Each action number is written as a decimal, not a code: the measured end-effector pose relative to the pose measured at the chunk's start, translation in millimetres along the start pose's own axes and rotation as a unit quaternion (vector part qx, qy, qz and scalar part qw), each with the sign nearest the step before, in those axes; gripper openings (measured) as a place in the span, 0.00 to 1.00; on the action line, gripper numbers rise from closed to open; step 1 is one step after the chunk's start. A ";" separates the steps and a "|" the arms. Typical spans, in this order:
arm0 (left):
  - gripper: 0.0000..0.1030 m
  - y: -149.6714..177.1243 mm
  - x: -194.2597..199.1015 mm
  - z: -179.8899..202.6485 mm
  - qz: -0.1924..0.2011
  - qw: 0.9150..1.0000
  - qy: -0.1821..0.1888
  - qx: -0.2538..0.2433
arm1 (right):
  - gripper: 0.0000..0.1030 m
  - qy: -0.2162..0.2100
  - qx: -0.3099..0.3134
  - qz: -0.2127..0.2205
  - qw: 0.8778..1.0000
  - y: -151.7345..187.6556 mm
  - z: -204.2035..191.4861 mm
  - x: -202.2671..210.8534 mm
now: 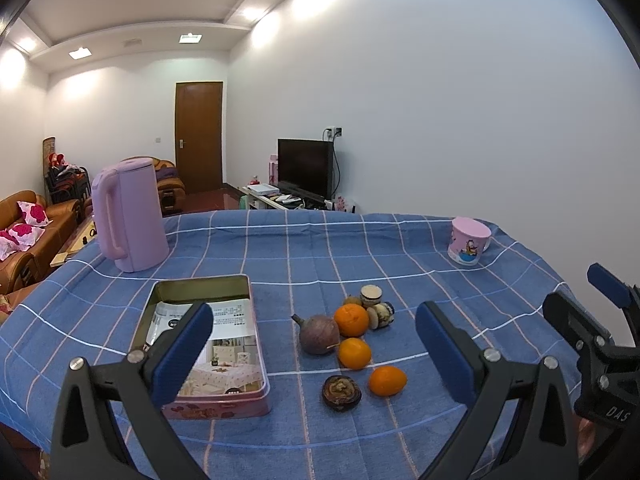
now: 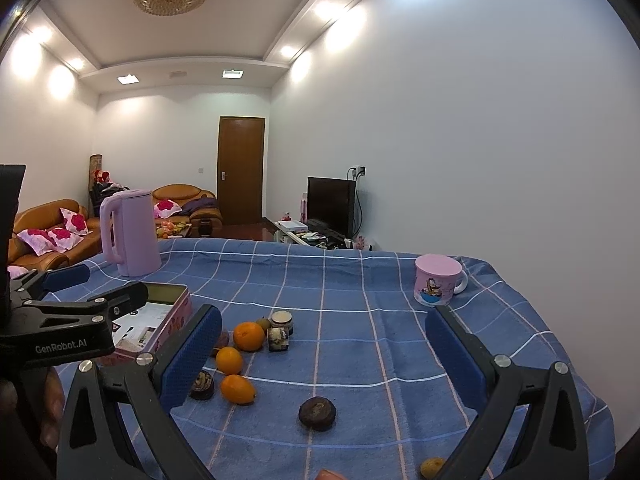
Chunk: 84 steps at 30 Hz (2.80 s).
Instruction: Organize fruits
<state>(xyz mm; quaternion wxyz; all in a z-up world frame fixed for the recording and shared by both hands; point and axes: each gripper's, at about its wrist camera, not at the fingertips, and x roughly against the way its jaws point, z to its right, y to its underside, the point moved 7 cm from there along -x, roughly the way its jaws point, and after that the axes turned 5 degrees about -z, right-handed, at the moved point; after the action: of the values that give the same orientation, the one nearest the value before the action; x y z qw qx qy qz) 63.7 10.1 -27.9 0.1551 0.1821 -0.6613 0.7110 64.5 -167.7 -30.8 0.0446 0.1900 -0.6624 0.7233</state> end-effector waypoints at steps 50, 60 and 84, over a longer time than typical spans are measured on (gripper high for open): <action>1.00 9.6 -13.9 3.0 -0.017 1.000 -0.001 -0.003 | 0.99 -0.007 -0.002 -0.011 1.000 9.8 0.6 -9.5; 1.00 24.9 -36.3 26.5 -0.052 0.998 0.025 -0.011 | 0.99 0.008 -0.013 -0.029 0.999 32.8 26.4 -15.9; 0.72 82.1 -88.2 156.0 -0.137 0.975 0.123 -0.128 | 0.64 0.025 -0.067 -0.114 0.991 132.6 118.4 -25.3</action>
<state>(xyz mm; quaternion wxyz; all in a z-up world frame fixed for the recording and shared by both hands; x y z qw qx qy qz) 112.3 -149.9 -132.2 0.3531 0.1602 -0.6912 0.6099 71.4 -294.1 -158.1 0.1556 0.2427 -0.6818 0.6723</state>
